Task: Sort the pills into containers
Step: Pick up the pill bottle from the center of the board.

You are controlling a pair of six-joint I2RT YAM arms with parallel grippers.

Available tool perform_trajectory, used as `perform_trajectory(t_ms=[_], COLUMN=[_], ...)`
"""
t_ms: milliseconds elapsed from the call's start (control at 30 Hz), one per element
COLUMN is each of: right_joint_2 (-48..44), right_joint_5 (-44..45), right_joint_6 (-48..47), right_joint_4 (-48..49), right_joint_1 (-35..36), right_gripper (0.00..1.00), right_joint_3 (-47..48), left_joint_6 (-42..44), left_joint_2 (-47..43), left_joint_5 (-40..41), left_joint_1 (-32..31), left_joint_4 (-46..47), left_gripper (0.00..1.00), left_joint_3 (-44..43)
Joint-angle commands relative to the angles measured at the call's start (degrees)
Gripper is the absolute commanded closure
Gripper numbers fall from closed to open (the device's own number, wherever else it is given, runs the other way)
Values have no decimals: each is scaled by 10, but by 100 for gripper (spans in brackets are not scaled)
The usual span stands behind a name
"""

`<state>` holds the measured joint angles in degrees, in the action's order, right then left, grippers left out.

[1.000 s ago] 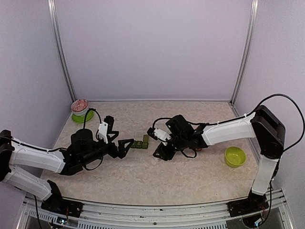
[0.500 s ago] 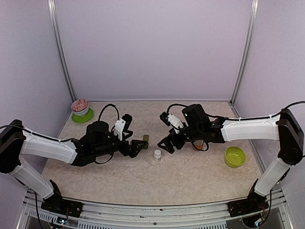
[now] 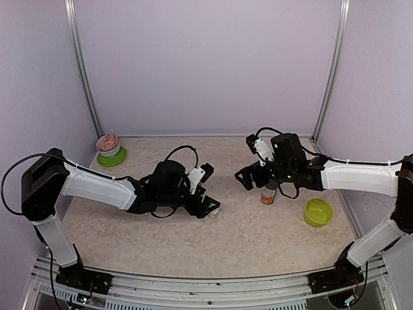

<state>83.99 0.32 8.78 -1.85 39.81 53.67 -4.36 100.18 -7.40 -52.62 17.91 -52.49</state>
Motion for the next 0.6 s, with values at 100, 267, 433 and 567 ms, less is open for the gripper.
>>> perform_trajectory(t_ms=[100, 267, 433, 567], right_joint_2=[-44, -45, -44, -41], right_joint_5=[32, 32, 30, 29], right_joint_6=[11, 10, 9, 6], right_joint_4=[11, 11, 16, 18], right_joint_1=[-8, -8, -8, -9], right_gripper=[0, 0, 0, 0], right_joint_3=[-18, -22, -24, -23], left_joint_6=[15, 18, 26, 27], left_joint_2=[51, 74, 96, 101], left_joint_5=[18, 21, 34, 30], left_joint_1=[-13, -17, -21, -22], left_joint_4=[-57, -70, -91, -88], left_gripper=[24, 30, 36, 45], left_joint_3=[-56, -75, -96, -98])
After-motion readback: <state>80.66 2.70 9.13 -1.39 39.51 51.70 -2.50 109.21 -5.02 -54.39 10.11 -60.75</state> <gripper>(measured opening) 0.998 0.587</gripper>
